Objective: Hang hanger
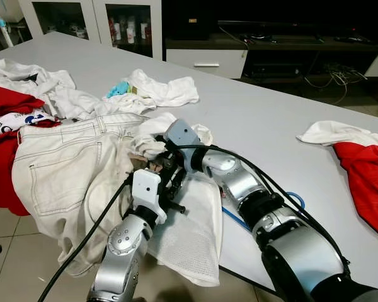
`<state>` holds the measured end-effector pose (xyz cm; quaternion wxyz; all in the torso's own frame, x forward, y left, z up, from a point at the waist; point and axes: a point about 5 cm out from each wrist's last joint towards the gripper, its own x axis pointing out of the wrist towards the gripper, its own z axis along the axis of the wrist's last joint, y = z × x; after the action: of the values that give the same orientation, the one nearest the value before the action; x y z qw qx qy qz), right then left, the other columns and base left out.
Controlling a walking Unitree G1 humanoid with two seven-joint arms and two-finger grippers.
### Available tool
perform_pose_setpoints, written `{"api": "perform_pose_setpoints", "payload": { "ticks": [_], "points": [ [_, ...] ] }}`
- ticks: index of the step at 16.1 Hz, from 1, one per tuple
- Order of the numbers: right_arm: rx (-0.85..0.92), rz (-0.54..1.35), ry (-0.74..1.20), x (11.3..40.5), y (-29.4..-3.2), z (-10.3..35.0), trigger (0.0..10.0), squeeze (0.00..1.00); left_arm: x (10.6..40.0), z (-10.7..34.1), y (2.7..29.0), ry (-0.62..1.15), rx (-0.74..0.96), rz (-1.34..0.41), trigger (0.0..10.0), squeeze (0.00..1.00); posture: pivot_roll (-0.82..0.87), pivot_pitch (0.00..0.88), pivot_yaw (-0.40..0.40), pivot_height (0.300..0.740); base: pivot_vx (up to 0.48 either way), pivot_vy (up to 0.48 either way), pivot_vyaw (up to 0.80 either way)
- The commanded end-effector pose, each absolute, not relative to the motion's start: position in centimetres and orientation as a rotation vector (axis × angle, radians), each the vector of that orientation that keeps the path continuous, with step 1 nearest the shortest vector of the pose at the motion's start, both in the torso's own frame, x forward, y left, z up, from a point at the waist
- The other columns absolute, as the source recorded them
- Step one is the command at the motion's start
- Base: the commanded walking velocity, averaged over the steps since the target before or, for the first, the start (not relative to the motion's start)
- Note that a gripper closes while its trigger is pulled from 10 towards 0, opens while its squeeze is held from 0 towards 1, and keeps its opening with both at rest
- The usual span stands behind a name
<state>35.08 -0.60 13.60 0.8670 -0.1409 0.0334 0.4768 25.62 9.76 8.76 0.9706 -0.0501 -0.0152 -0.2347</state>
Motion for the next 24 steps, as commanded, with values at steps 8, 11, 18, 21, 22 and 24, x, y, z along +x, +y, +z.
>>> {"api": "perform_pose_setpoints", "payload": {
  "ticks": [8,11,18,21,22,24],
  "points": [
    [-0.182,0.988,0.052,33.7,-6.4,14.8,10.0,0.74,26.1,9.3,9.5,-0.049,-0.092,-0.489,10.0,0.00,-0.02,0.000,-0.039,0.740,0.000,0.000,0.00],
    [-0.181,0.990,0.063,32.8,-7.6,15.0,10.0,0.00,26.2,9.3,9.4,-0.050,-0.092,-0.495,10.0,0.00,-0.02,0.000,-0.034,0.740,0.000,0.000,0.00],
    [-0.326,1.174,0.142,29.4,-9.8,15.1,10.0,0.00,26.3,9.3,9.4,-0.050,-0.091,-0.500,10.0,0.00,-0.04,0.000,-0.028,0.740,0.000,0.000,0.00],
    [-0.411,1.307,0.194,27.7,-10.5,14.9,10.0,0.00,26.3,9.3,9.4,-0.050,-0.091,-0.499,10.0,0.00,-0.03,0.000,-0.029,0.740,0.000,0.000,0.00],
    [-0.423,1.342,0.200,27.2,-10.6,15.1,10.0,0.00,26.2,9.3,9.4,-0.050,-0.091,-0.499,10.0,0.00,-0.03,0.000,-0.029,0.740,0.000,0.000,0.00],
    [-0.431,1.355,0.188,27.0,-10.6,15.4,10.0,0.00,26.2,9.3,9.4,-0.051,-0.091,-0.499,10.0,0.00,-0.03,0.000,-0.030,0.740,0.000,0.000,0.00]
  ]
}}
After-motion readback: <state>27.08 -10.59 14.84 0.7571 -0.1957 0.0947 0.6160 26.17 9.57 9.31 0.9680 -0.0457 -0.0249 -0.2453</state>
